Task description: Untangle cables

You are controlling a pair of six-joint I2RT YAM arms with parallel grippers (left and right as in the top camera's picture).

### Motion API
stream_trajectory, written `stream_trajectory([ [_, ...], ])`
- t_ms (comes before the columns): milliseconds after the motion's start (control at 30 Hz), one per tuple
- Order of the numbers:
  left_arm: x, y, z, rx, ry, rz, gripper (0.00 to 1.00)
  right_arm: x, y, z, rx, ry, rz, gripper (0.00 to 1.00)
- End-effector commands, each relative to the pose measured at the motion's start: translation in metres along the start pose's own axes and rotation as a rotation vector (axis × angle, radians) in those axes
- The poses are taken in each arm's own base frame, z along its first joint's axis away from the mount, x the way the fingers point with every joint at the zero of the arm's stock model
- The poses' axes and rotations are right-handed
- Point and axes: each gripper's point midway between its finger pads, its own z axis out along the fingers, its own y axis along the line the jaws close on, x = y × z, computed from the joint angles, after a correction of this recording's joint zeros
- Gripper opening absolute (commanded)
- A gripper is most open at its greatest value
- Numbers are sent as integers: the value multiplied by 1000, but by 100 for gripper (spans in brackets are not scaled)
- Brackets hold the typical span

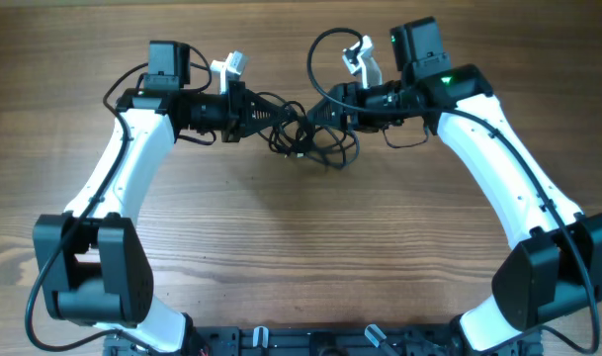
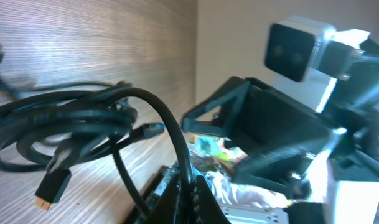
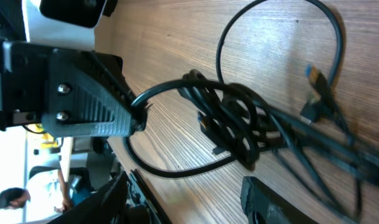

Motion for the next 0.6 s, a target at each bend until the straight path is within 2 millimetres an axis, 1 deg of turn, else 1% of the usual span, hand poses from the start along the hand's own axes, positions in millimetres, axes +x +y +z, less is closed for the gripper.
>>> stream_trajectory([
  [0,0,-18,-15,123,18,26,4,-1,-10,6,108,-20,-22,48],
  [100,-1,-23,-25,168,15,19,4,-3,-19,6,163,-31,-40,33],
  [167,1,-25,-25,179,23,11,4,-5,-20,6,169,-37,-57,28],
  [333,2,-26,-25,184,26,7,4,-6,-12,12,157,-36,-152,27],
  [433,2,-26,-25,184,27,5,4,-4,-8,21,149,-22,-192,27],
  [567,2,-25,-25,183,27,3,4,0,-19,39,150,12,-178,27],
])
